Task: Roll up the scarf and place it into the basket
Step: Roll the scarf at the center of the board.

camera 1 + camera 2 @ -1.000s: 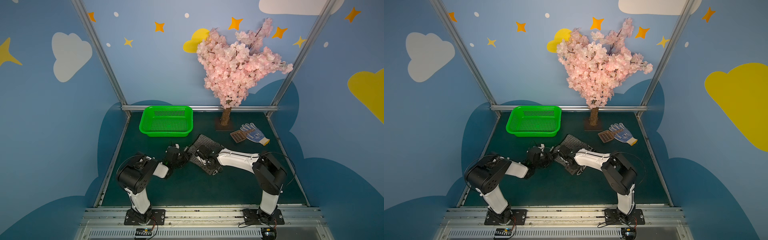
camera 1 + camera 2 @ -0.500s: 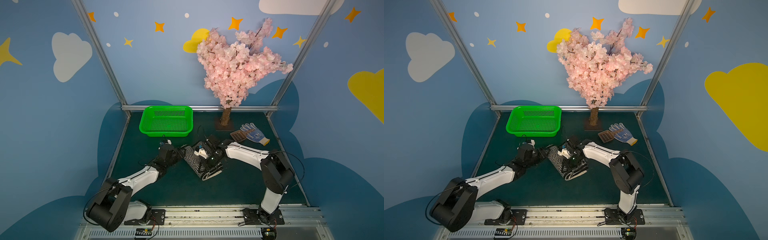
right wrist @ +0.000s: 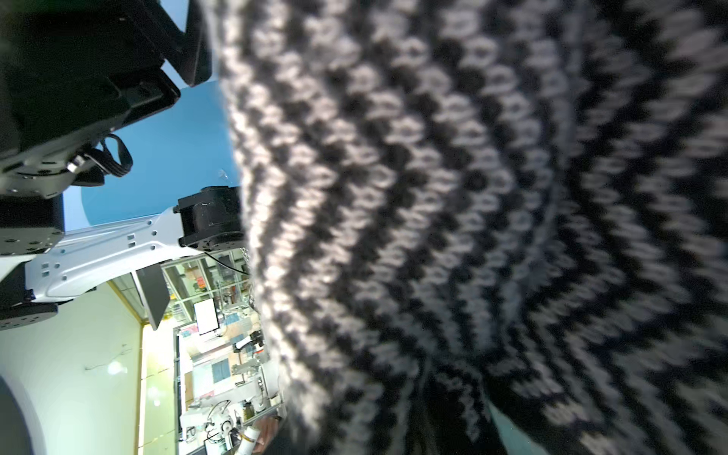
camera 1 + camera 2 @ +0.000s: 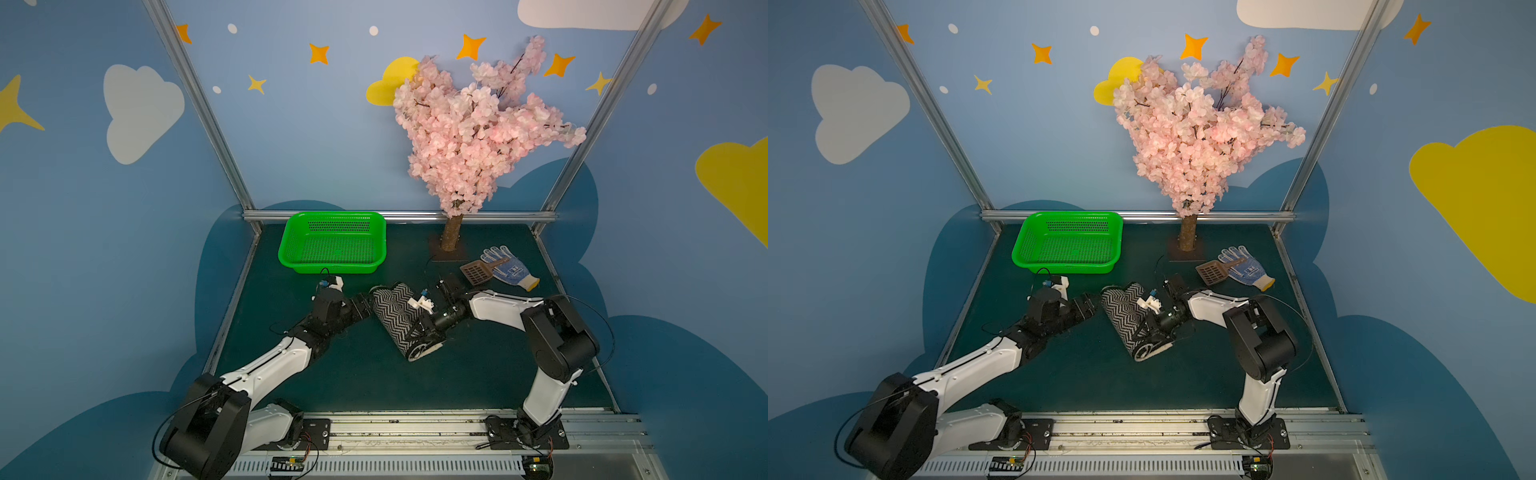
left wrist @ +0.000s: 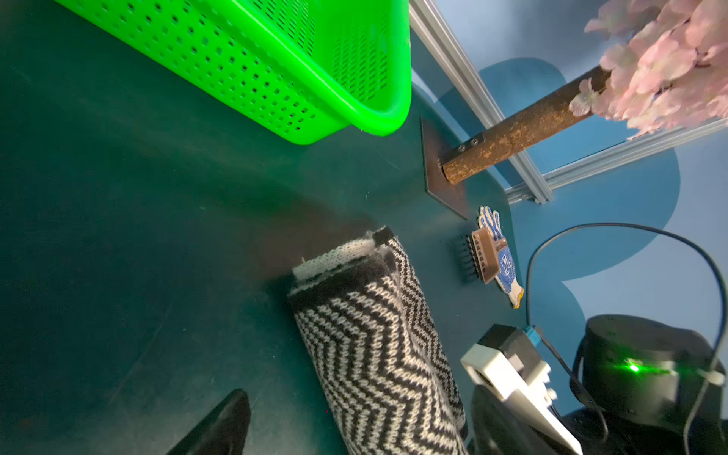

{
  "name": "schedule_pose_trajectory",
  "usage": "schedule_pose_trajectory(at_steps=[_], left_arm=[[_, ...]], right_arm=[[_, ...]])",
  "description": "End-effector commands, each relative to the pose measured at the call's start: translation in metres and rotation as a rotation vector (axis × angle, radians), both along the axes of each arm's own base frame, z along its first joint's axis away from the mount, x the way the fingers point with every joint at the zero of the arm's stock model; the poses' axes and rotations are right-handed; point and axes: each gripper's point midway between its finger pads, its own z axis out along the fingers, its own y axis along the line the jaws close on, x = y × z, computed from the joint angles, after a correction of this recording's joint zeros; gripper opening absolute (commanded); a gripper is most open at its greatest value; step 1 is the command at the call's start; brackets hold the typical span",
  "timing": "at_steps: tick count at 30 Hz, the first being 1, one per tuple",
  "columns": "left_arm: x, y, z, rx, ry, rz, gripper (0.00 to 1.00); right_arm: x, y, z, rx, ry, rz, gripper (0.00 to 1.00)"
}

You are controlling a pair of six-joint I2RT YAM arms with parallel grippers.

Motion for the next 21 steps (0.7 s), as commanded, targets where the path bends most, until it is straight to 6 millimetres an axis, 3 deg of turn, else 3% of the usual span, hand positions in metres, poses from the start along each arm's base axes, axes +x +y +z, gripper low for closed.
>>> schedule_pose_trajectory(at_steps=[1, 6, 12, 17, 21], left_arm=[[0.005, -0.016, 0.011, 0.01, -0.062, -0.098, 0.88], [0.015, -0.04, 0.026, -0.032, -0.123, -0.195, 0.87], [0.022, -0.078, 0.046, -0.063, -0.181, -0.318, 0.86], [0.035, -0.09, 0.026, -0.09, -0.131, -0.329, 0.84], [0.043, -0.089, 0.003, -0.109, -0.1, -0.293, 0.84]], right_arm=[[0.014, -0.004, -0.003, 0.058, 0.038, -0.046, 0.28], [0.016, -0.012, -0.02, 0.029, 0.079, -0.066, 0.28], [0.018, -0.013, -0.025, 0.001, 0.077, -0.063, 0.28], [0.021, -0.016, -0.029, -0.012, 0.097, -0.078, 0.29], [0.024, -0.019, -0.035, -0.021, 0.121, -0.098, 0.29]])
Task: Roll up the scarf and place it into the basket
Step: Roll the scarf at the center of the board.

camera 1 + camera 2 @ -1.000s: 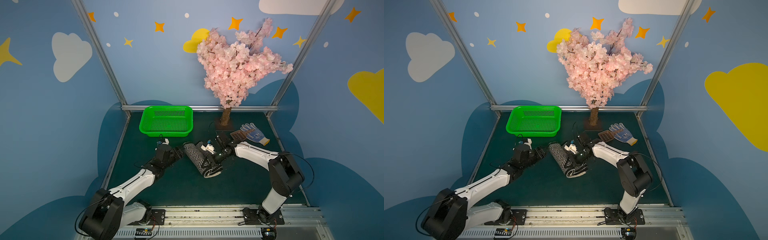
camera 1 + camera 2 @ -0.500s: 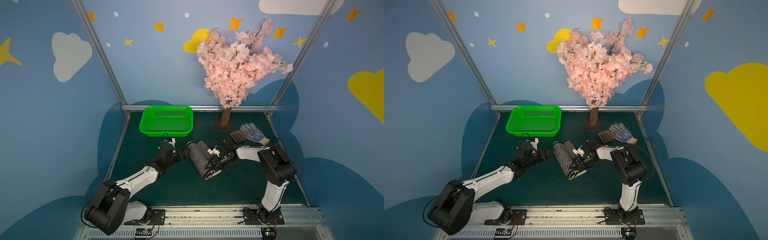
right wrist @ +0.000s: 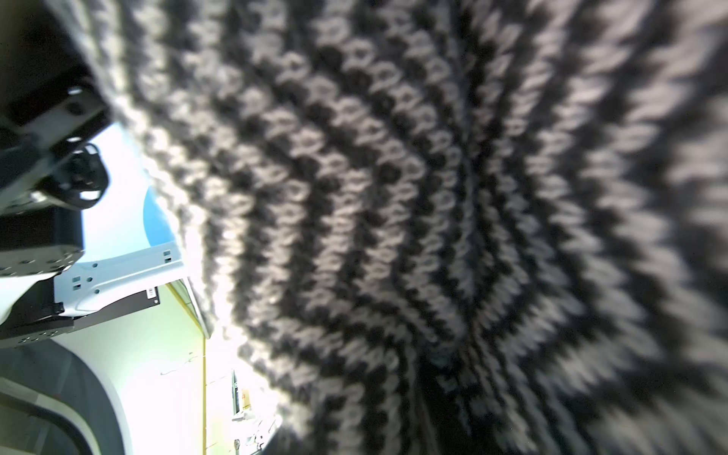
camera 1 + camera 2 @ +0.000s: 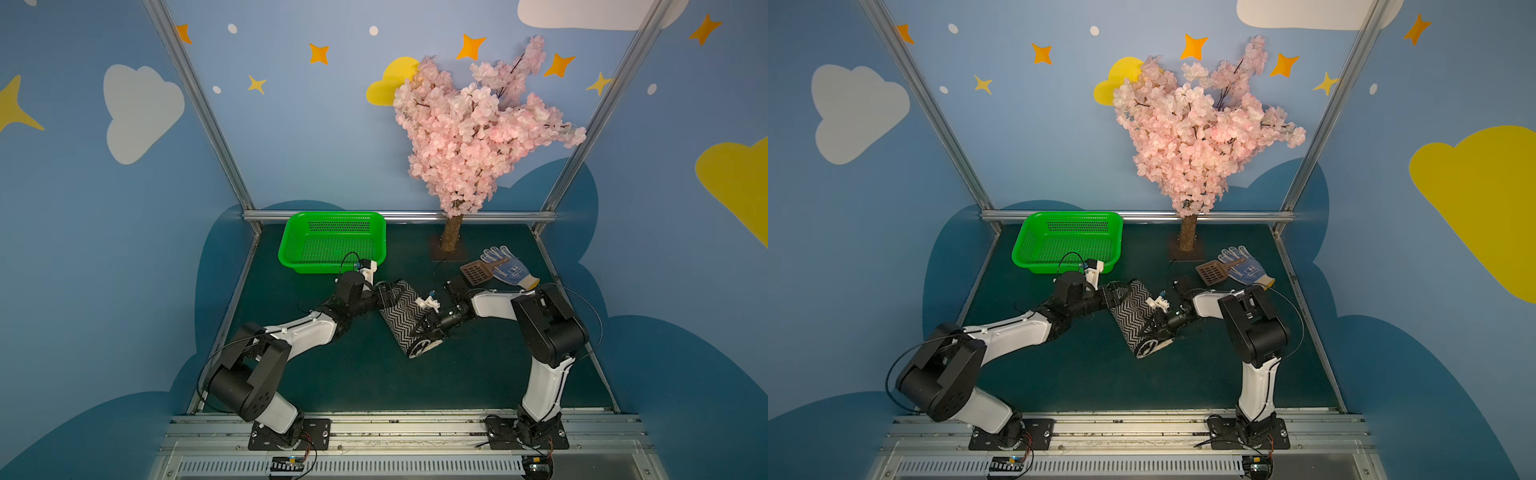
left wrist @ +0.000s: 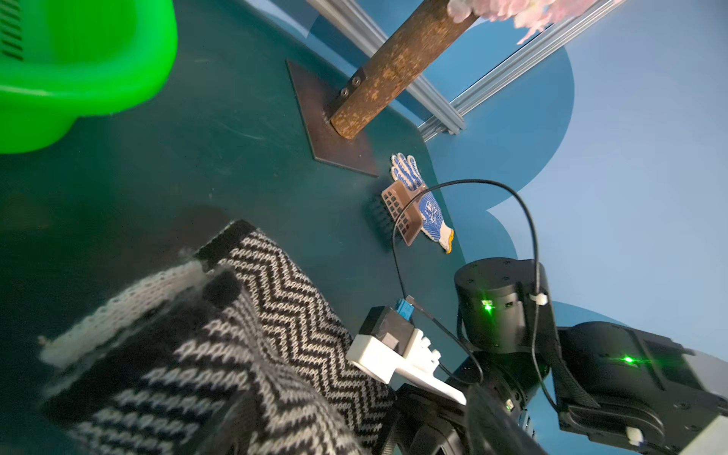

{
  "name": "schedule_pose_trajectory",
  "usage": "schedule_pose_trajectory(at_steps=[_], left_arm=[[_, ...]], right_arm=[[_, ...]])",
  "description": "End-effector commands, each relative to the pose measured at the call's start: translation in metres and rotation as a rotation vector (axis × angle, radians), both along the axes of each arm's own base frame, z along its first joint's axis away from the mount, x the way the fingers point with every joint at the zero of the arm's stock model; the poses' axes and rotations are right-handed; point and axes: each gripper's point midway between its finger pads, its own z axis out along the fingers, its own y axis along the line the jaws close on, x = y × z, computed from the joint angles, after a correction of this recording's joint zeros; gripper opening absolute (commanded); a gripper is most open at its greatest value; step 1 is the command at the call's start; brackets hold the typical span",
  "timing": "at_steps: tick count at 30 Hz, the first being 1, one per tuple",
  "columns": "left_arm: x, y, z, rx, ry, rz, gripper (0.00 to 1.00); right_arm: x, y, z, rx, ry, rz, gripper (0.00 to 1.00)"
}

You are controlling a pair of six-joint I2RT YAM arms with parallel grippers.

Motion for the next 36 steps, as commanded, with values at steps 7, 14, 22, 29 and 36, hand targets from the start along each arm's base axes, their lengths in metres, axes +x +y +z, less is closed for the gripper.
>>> schedule_pose_trajectory(at_steps=[7, 14, 22, 29, 36], left_arm=[[0.021, 0.003, -0.047, -0.016, 0.08, 0.068, 0.82], [0.028, 0.013, -0.09, 0.012, 0.183, 0.153, 0.81], [0.023, 0.013, -0.108, 0.038, 0.238, 0.154, 0.81], [0.023, 0.006, -0.107, 0.045, 0.266, 0.127, 0.81], [0.02, 0.0, -0.11, 0.036, 0.296, 0.094, 0.81]], right_arm=[[0.004, -0.014, -0.022, -0.127, 0.023, -0.03, 0.31], [0.004, -0.016, 0.007, -0.209, -0.139, 0.002, 0.53], [0.001, -0.017, 0.071, -0.456, -0.542, 0.052, 0.77], [-0.007, -0.014, 0.085, -0.71, -0.823, 0.106, 0.81], [-0.006, -0.013, 0.071, -1.047, -1.102, 0.263, 0.83]])
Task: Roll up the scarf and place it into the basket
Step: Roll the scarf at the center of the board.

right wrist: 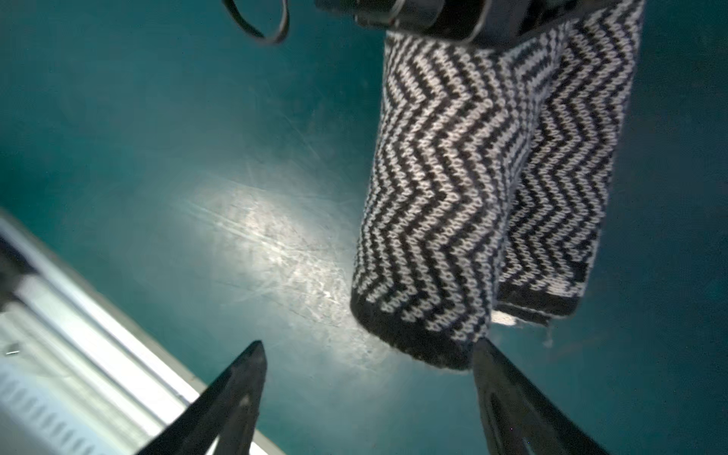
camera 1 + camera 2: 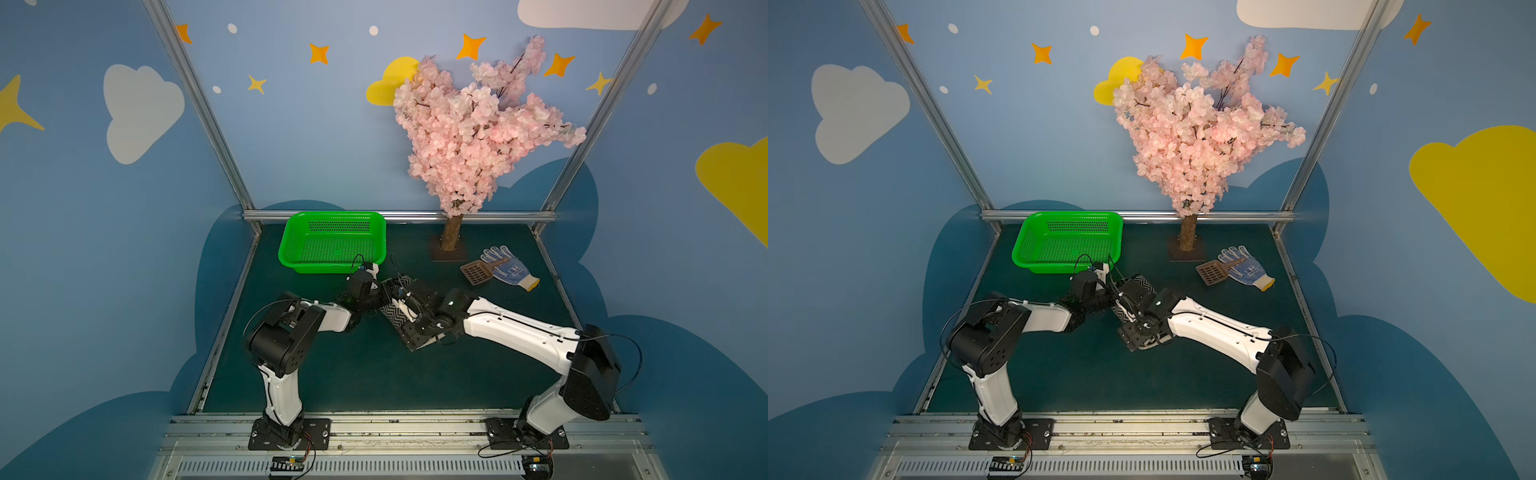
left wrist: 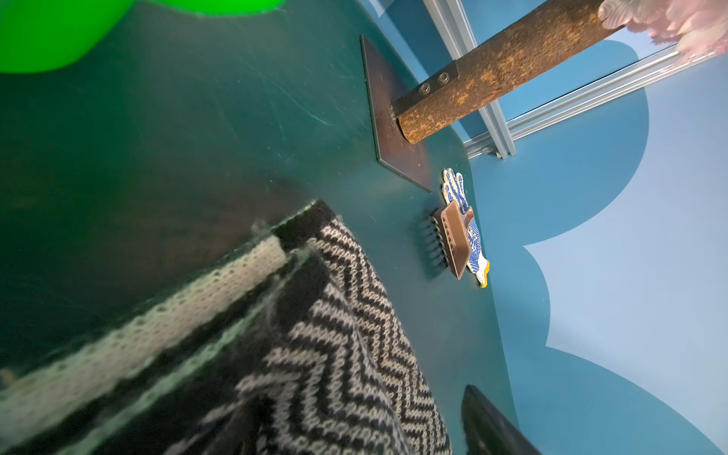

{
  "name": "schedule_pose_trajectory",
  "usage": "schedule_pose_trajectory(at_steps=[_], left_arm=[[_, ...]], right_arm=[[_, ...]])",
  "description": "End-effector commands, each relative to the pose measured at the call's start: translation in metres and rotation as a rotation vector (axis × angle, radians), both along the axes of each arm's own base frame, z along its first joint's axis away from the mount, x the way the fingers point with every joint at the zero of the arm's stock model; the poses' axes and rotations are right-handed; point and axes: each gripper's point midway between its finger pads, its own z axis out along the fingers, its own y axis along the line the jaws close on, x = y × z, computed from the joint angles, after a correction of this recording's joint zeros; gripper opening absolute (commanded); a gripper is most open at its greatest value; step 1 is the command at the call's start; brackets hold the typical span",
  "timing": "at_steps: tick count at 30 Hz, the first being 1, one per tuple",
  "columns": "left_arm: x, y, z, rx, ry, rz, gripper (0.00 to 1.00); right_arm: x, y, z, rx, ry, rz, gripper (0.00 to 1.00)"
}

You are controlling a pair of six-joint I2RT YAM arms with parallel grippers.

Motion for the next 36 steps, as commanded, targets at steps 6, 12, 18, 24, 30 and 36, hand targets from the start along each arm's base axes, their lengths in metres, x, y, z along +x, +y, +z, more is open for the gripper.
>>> schedule_pose_trajectory(at_steps=[6, 12, 18, 24, 30, 36], left_arm=[[-0.023, 0.005, -0.057, 0.059, 0.193, -0.024, 0.81], [-0.026, 0.004, -0.061, 0.043, 0.202, -0.03, 0.81], [-0.026, 0.005, -0.062, 0.022, 0.207, -0.029, 0.81], [-0.024, 0.006, -0.063, 0.01, 0.214, -0.023, 0.81], [-0.021, 0.016, -0.063, -0.023, 0.223, 0.009, 0.82], [-0.021, 0.019, -0.063, -0.037, 0.229, 0.016, 0.82]], right_arm=[[0.019, -0.008, -0.008, -0.451, -0.358, 0.064, 0.88], [0.031, 0.0, -0.02, -0.592, -0.468, 0.079, 0.89], [0.041, -0.011, -0.048, -0.67, -0.442, 0.079, 0.9], [0.034, -0.023, -0.076, -0.666, -0.371, 0.063, 0.89], [0.022, -0.04, -0.102, -0.611, -0.234, -0.002, 0.86], [0.012, -0.044, -0.127, -0.562, -0.117, -0.014, 0.6]])
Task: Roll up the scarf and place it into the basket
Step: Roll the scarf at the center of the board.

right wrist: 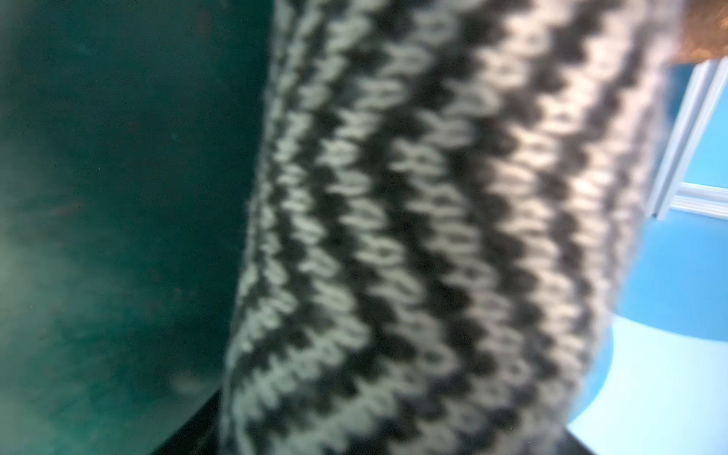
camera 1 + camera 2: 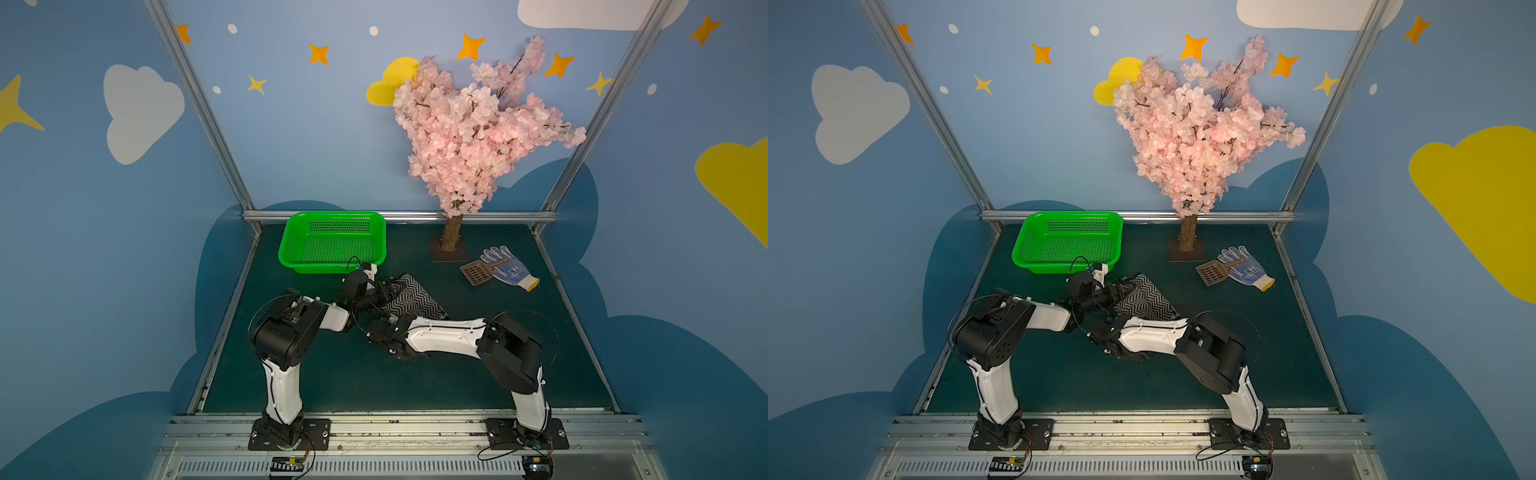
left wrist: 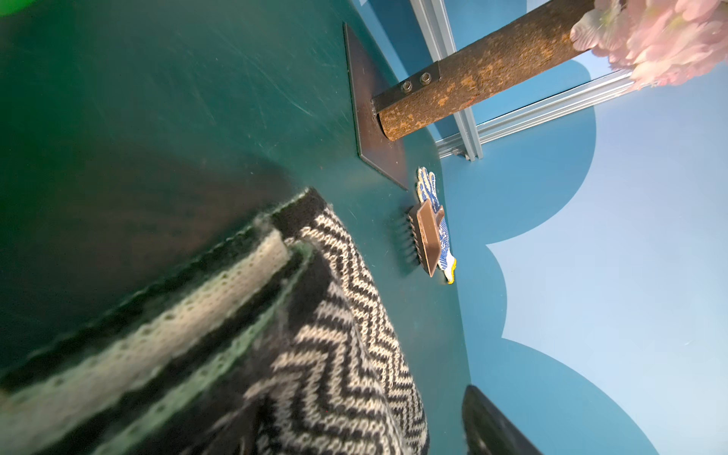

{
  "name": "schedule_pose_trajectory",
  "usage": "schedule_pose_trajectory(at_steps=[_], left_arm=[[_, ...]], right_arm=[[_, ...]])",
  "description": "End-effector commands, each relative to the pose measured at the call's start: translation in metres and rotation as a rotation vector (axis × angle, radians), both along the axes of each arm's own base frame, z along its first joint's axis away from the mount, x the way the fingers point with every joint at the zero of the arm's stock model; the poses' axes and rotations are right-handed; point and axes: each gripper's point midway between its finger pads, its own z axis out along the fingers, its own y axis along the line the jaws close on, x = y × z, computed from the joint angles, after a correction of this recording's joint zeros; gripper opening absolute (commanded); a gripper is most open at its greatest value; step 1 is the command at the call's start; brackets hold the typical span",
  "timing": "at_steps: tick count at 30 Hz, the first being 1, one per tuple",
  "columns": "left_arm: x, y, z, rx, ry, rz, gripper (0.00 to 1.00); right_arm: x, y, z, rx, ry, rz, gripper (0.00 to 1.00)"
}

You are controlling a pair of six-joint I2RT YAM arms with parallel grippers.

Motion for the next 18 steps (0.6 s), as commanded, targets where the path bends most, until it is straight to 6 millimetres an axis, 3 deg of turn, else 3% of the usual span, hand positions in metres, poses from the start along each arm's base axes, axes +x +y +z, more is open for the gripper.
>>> schedule_pose_trajectory(at_steps=[1, 7, 14, 15, 18], left_arm=[[-0.025, 0.019, -0.062, 0.087, 0.206, 0.031, 0.82], [-0.027, 0.033, -0.06, 0.049, 0.208, 0.071, 0.82], [-0.024, 0.056, -0.05, -0.058, 0.205, 0.145, 0.85], [-0.024, 0.058, -0.047, -0.062, 0.198, 0.148, 0.92], [-0.024, 0.065, -0.033, -0.066, 0.163, 0.165, 0.97]], right_arm=[[-0.018, -0.015, -0.039, 0.029, 0.169, -0.064, 0.49], [-0.017, -0.009, -0.029, 0.192, 0.235, -0.077, 0.28], [-0.029, 0.021, 0.007, 0.554, 0.439, -0.082, 0.29], [-0.03, 0.026, 0.012, 0.606, 0.472, -0.08, 0.29], [-0.034, 0.038, 0.028, 0.764, 0.563, -0.086, 0.3]])
